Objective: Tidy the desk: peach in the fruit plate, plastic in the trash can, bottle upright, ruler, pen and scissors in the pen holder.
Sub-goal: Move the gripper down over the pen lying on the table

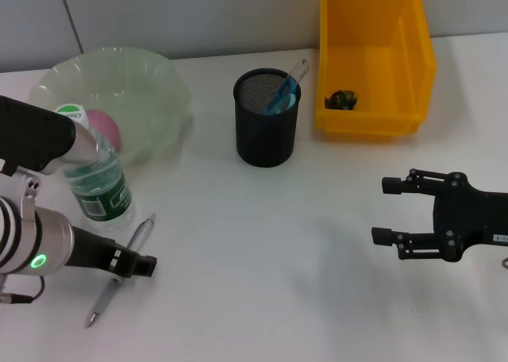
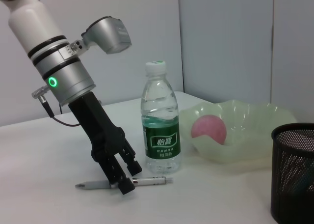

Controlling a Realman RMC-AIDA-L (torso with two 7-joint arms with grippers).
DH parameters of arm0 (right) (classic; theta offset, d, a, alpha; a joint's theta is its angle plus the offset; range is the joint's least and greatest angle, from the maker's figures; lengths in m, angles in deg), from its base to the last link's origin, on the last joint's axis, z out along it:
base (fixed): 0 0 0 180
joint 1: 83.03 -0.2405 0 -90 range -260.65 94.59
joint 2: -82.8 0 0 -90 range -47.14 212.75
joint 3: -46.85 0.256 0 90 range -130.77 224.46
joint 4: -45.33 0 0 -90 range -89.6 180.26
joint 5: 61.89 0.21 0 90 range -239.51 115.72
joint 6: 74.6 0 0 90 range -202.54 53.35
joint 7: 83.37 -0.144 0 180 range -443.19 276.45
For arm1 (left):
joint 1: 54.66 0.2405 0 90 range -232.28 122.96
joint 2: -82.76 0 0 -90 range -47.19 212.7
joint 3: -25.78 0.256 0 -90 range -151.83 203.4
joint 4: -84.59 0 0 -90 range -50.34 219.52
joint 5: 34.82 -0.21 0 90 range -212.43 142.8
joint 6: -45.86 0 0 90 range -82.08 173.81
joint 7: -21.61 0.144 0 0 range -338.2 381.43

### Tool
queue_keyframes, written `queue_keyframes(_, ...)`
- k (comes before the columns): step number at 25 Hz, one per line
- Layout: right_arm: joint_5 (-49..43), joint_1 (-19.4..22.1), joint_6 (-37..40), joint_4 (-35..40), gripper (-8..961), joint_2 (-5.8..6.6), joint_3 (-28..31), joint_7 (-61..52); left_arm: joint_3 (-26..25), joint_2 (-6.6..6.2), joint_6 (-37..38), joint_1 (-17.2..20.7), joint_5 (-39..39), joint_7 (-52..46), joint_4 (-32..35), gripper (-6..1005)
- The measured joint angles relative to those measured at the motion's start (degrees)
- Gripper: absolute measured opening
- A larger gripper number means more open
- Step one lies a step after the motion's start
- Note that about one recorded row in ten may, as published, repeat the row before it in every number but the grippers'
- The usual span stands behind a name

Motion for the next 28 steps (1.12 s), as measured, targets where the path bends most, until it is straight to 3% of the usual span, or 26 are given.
queue_keyframes(11,0.0,0.0,-0.7,-0.3,807,0.0,0.0,0.0,0.0,0.06,1.9,-1.3,-0.5,0.0,0.0,732)
queue_keyframes(21,0.0,0.1,-0.8,-0.1,806,-0.01,0.0,0.0,0.3,0.05,3.6,-2.9,-2.0,0.0,-1.2,502)
queue_keyframes(28,0.0,0.3,-1.2,-0.1,807,-0.01,0.0,0.0,0.4,0.05,3.8,-3.2,-2.1,0.0,-1.3,503)
